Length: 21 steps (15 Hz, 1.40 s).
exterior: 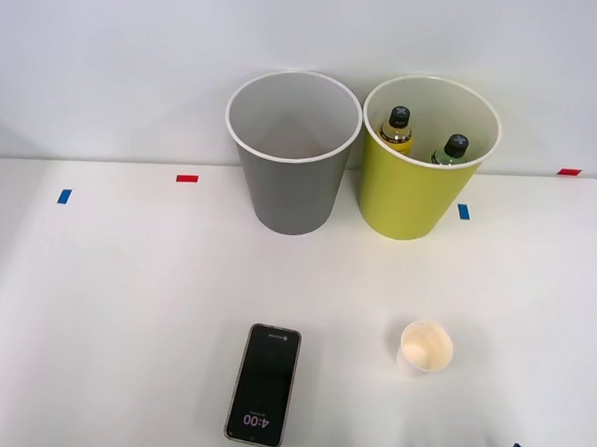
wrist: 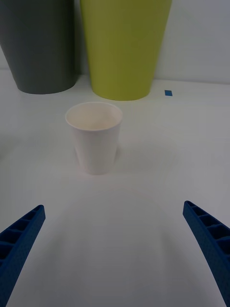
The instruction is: Put cans in the gray bin, plastic bottles in the light green bin
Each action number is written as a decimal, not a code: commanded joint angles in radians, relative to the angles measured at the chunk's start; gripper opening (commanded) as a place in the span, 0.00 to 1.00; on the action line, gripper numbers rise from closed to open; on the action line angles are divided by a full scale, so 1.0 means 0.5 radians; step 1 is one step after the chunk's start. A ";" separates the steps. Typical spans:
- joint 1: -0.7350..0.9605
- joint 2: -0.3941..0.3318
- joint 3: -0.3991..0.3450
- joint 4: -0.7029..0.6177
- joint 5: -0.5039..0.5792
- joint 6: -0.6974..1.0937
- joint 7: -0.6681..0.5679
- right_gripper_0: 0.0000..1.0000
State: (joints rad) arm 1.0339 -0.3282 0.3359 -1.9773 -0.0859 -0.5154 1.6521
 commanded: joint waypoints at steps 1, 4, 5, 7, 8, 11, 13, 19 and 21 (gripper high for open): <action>0.000 0.000 0.000 0.000 0.000 0.000 0.000 1.00; 0.000 0.000 0.000 0.000 0.000 0.000 0.000 1.00; 0.000 0.000 0.000 0.000 0.000 0.000 0.000 1.00; 0.000 0.000 0.000 0.000 0.000 0.000 0.000 1.00; 0.000 0.000 0.000 0.000 0.000 0.000 0.000 1.00; 0.000 0.000 0.000 0.000 0.000 0.000 0.000 1.00; 0.000 0.000 0.000 0.000 0.000 0.000 0.000 1.00; 0.000 0.000 0.000 0.000 0.000 0.000 0.000 1.00; 0.000 0.000 0.000 0.000 0.000 0.000 0.000 1.00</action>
State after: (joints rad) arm 1.0339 -0.3282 0.3359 -1.9773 -0.0859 -0.5154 1.6521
